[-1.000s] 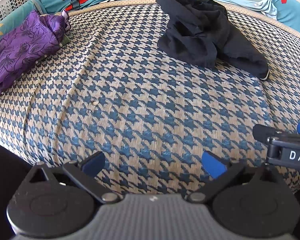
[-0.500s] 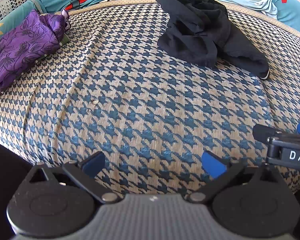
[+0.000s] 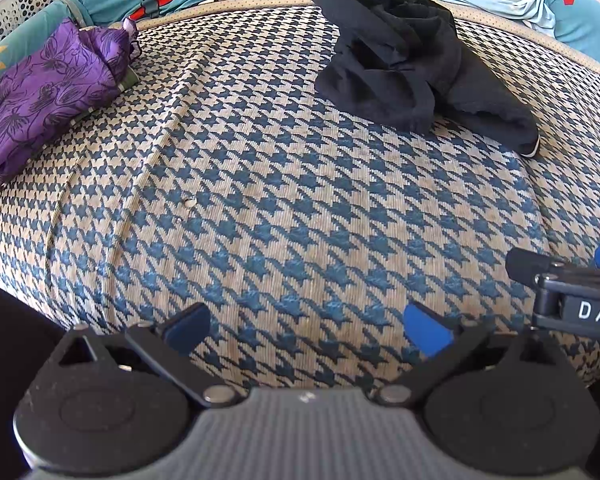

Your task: Fold clothes

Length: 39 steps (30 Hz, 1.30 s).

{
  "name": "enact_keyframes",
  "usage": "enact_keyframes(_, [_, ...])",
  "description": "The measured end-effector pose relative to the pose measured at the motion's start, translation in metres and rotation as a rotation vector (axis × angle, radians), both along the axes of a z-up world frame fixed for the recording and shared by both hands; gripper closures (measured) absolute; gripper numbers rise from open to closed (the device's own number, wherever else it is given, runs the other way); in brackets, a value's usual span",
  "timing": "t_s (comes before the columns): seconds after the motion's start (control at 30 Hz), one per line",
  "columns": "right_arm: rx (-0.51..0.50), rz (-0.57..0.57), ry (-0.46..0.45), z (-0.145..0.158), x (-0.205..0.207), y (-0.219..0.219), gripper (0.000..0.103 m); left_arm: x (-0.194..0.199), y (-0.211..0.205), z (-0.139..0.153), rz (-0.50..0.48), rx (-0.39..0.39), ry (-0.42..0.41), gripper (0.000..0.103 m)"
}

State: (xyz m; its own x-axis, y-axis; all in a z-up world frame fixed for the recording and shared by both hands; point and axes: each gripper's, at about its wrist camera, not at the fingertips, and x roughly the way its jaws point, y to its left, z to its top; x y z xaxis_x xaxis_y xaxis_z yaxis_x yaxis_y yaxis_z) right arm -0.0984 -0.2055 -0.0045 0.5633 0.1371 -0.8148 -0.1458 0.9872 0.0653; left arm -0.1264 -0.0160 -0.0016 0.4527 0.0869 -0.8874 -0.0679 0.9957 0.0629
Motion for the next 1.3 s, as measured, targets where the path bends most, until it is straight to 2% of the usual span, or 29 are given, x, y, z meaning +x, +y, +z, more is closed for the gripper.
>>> enact_keyframes(0.87, [-0.016, -0.035, -0.011, 0.005, 0.001, -0.001, 0.0, 0.007, 0.003, 0.003, -0.016, -0.02, -0.025, 0.0])
enact_keyframes(1.17, [0.016, -0.059, -0.05, 0.03, -0.003, 0.001, 0.0, 0.021, 0.009, 0.01, -0.037, -0.041, -0.046, 0.0])
enact_keyframes(1.3, [-0.022, -0.06, -0.069, 0.029, 0.003, 0.0, 0.0, 0.033, 0.01, 0.01, -0.042, -0.052, -0.047, 0.0])
